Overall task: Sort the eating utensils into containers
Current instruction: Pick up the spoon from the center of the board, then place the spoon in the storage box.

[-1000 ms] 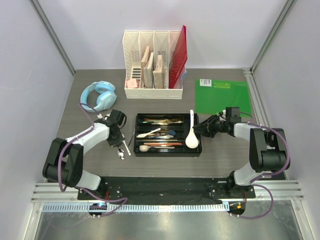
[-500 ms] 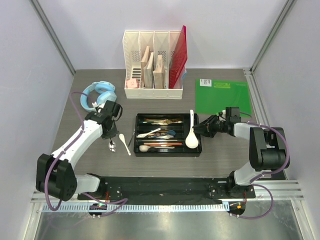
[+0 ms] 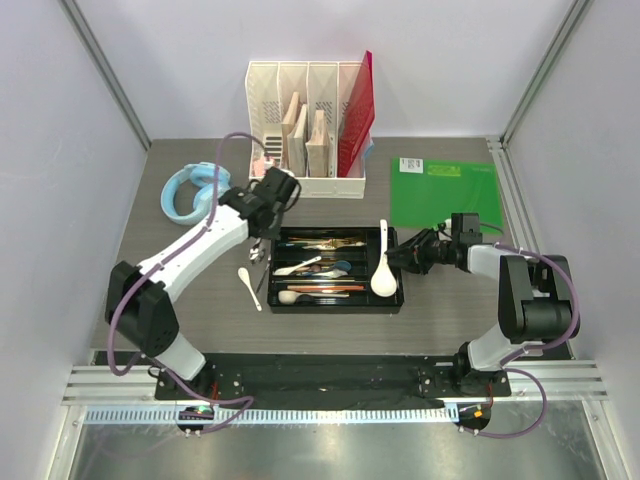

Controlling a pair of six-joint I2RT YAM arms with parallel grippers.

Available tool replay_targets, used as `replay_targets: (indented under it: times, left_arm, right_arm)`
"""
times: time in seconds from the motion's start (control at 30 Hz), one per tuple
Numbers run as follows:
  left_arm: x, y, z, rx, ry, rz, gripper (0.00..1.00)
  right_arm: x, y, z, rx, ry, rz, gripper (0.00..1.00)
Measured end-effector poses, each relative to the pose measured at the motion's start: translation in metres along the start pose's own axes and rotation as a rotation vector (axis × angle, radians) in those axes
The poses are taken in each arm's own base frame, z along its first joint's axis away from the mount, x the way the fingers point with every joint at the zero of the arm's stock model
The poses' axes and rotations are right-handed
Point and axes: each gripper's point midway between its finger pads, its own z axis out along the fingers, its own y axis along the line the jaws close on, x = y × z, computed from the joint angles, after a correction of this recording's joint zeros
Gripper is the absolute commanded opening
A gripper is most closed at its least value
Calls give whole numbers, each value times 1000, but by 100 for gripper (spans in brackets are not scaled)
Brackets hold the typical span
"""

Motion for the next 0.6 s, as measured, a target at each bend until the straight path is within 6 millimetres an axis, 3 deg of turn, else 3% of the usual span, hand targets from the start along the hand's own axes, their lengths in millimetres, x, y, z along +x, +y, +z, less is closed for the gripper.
replay_targets:
  times: [0.13, 0.23, 0.43, 0.6]
  left_arm:
    - [-19, -38, 1, 45, -65, 184, 0]
    - [-22, -60, 11, 47, -90, 342, 0]
    - [-17, -90, 35, 39, -127, 631, 0]
    - [-15, -110, 44, 66, -159, 740, 0]
  right_arm:
    - [-3, 1, -1, 8, -26, -6, 37]
    - [-4, 1, -1, 12, -32, -10, 37]
    - [-4, 1, -1, 13, -29, -13, 36]
    - [-5, 0, -2, 7, -14, -10, 37]
